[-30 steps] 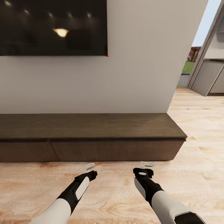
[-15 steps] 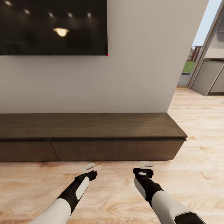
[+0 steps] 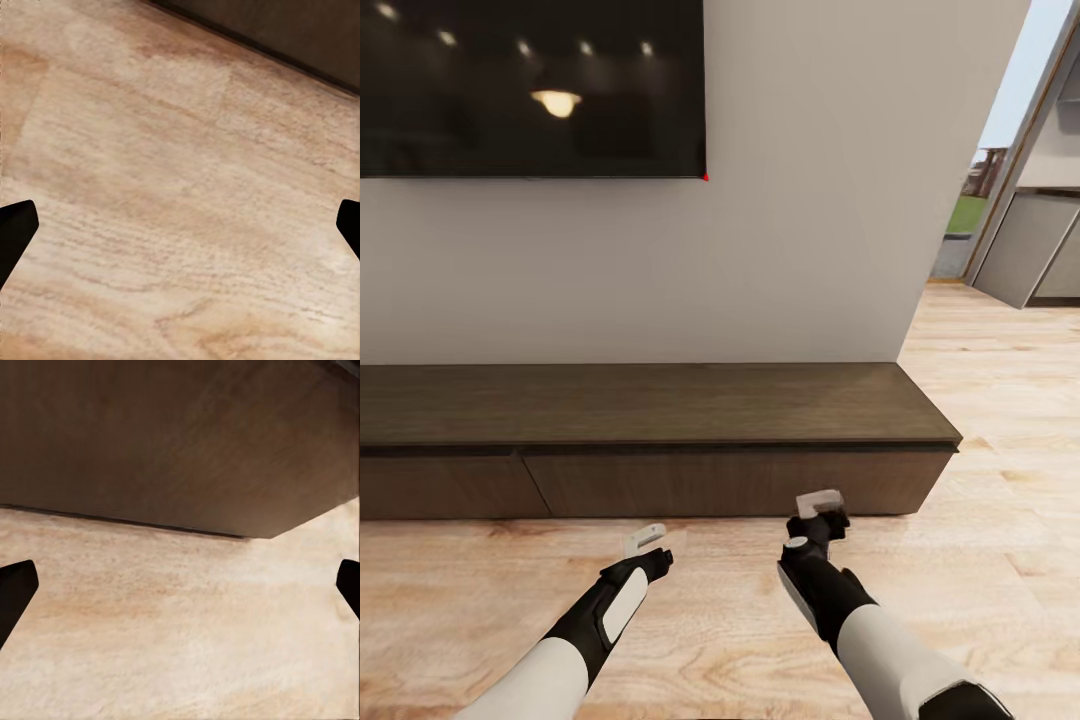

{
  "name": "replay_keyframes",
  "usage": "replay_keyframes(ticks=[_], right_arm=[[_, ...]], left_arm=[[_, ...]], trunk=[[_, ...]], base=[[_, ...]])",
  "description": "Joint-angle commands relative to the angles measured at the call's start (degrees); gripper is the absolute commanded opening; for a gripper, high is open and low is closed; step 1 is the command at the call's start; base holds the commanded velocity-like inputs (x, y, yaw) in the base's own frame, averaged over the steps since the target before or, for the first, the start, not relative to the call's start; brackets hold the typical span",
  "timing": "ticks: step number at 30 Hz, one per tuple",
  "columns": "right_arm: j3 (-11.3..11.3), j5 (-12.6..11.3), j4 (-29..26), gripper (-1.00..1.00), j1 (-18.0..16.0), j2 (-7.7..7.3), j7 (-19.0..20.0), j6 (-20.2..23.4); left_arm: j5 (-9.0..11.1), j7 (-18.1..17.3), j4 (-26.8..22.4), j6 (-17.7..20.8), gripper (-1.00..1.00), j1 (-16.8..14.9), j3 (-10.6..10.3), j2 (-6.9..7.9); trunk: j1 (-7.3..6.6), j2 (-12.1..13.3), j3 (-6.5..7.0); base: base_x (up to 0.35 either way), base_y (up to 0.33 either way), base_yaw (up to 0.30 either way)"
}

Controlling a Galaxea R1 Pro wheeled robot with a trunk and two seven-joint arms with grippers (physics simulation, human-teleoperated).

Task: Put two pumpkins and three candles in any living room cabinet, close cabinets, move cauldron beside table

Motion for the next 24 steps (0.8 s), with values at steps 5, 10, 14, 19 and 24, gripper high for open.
replay_keyframes(ticks=[5,10,14,19,24], right_arm=[[6.76,2.68,-1.89,1.0,-0.03,1.23,-10.86,4.94],[22.22,2.91,-2.09,1.0,-0.01,1.23,-16.07,7.19],[42.18,3.04,-0.35,1.0,0.4,1.23,-26.07,4.49],[71.63,3.02,6.41,1.0,0.67,1.23,-15.18,-0.6],[62.33,-0.64,8.39,1.0,0.68,1.23,-13.53,-25.29]], left_arm=[[0.43,0.52,-0.12,0.17,1.0,-0.01,-0.38,0.09],[0.41,0.52,-0.12,0.17,1.0,-0.01,-0.38,0.09],[0.41,0.52,-0.12,0.17,1.0,-0.01,-0.38,0.12],[0.47,0.52,-0.12,0.17,1.0,-0.01,-0.66,0.04],[0.49,0.52,-0.12,0.17,1.0,-0.01,-0.81,0.03]], trunk=[[-0.01,-0.02,-0.05],[-0.01,-0.02,-0.05],[-0.01,-0.02,-0.05],[-0.01,-0.02,-0.05],[-0.01,-0.02,-0.05]], base=[[0.0,0.0,0.0],[0.0,0.0,0.0],[0.0,0.0,0.0],[0.0,0.0,0.0],[0.0,0.0,0.0]])
